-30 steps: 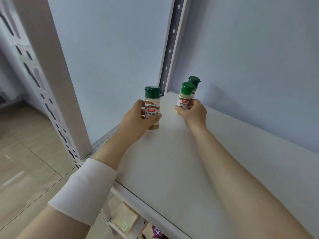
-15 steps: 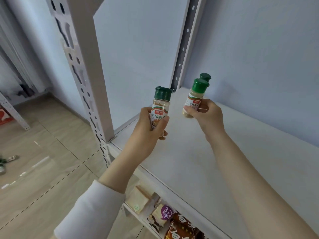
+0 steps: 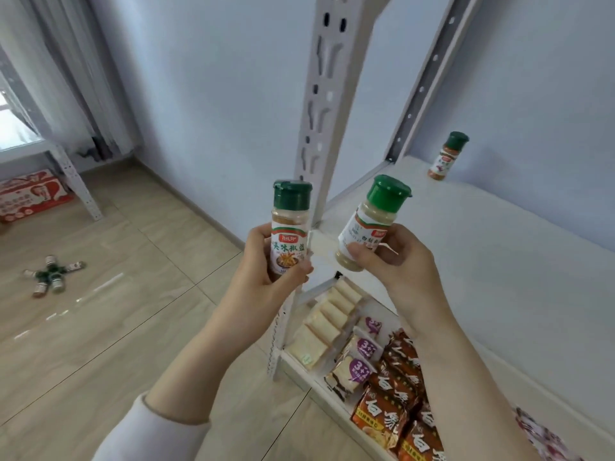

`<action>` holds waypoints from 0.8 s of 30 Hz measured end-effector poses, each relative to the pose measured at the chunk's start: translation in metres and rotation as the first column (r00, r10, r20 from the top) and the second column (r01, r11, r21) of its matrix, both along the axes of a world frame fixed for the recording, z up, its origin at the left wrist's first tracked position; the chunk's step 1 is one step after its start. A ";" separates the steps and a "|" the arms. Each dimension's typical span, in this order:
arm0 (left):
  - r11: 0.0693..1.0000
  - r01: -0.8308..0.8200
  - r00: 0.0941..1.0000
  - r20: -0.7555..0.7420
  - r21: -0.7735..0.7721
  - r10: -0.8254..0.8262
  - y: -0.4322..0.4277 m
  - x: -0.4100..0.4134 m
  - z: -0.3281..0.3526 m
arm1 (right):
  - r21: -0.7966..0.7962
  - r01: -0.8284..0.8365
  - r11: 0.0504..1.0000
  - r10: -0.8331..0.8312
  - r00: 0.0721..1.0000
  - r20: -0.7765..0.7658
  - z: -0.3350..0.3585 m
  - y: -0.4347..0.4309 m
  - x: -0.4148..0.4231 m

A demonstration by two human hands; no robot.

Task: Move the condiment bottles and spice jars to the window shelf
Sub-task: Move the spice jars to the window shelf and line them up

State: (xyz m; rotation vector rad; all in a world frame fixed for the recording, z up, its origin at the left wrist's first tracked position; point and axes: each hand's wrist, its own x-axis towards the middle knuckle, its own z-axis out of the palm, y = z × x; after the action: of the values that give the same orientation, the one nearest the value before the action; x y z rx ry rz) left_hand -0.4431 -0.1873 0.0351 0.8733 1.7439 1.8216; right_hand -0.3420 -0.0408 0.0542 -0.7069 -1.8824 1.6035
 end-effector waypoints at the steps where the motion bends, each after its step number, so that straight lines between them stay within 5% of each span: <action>1: 1.000 -0.021 1.000 -0.004 -0.003 0.021 -0.020 -0.010 -0.002 | -0.010 -0.023 1.000 0.023 1.000 -0.001 -0.002 -0.020 -0.011; 14: 0.898 -0.420 0.905 0.013 -0.129 0.425 -0.221 -0.146 -0.049 | -0.141 -0.307 0.941 0.318 0.946 0.067 -0.057 -0.211 -0.202; 24: 0.787 -0.605 0.795 -0.044 -0.120 0.604 -0.252 -0.336 -0.053 | -0.137 -0.461 0.877 0.469 0.883 0.027 -0.076 -0.249 -0.422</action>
State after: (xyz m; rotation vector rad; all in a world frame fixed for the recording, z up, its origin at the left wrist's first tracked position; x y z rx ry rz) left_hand -0.7787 -0.4393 -0.0178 0.2583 2.2998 2.0396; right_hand -0.7640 -0.2897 -0.0217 -0.3637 -2.1220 2.0315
